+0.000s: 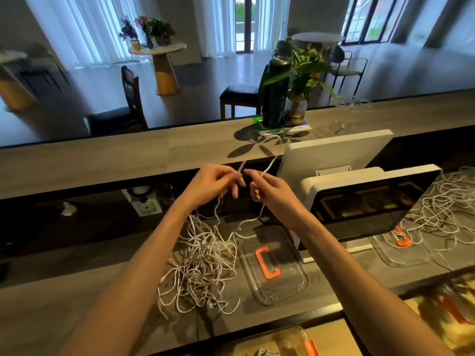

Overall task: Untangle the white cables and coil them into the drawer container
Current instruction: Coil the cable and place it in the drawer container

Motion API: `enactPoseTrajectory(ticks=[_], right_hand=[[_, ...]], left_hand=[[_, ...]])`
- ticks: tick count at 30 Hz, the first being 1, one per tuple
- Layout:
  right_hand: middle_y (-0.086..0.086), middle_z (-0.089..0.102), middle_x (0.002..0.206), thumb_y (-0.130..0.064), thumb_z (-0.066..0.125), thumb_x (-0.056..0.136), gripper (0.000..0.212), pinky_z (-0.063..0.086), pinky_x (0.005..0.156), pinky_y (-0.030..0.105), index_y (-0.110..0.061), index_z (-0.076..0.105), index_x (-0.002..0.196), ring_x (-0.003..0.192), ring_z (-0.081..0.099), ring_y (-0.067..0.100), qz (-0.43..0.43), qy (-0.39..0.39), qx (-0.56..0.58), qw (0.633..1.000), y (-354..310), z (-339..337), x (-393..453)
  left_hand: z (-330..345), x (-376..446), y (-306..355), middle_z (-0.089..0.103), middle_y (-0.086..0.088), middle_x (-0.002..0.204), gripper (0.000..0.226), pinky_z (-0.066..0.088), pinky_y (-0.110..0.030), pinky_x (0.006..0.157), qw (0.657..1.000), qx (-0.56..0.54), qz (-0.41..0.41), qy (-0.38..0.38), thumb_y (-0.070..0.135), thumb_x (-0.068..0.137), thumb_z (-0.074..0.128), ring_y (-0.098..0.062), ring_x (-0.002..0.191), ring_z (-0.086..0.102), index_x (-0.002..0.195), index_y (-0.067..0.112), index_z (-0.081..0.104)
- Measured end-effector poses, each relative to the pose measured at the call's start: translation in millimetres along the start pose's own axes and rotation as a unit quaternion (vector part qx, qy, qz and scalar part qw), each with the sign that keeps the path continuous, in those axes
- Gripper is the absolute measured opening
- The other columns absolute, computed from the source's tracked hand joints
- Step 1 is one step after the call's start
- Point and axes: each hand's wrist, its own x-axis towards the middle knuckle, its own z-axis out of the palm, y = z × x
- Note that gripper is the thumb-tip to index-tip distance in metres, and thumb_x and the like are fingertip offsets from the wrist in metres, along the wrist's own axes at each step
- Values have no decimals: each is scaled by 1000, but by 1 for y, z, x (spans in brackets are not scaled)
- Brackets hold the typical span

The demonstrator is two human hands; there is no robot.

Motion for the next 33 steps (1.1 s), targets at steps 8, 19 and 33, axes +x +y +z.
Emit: enactPoseTrajectory(ticks=[8,19,33], right_hand=[[2,60,77,-25,47,110,29,48,77,29,-13,66,91,76,57,13,-66,53,-85,993,-15,5,4],[8,63,87,-20,42,111,25,55,67,22,-9,61,99,72,62,13,-120,110,-1,987,-55,-30,-7],[-2,59,73,-42,52,105,38,47,60,21,-14,66,126,63,54,8,-33,-8,-163,986,-24,-13,5]], left_hand=[[21,-30,-52,70,-2,71,26,51,-24,69,995,52,-39,-71,32,103,55,-11,65,64,85,23,72],[46,-80,-170,71,3,85,34,45,-23,68,968,123,-217,-12,13,106,45,-13,75,64,80,18,66],[-35,5,17,70,-6,81,18,58,-29,65,985,-54,-12,164,26,103,53,-19,71,70,107,12,63]])
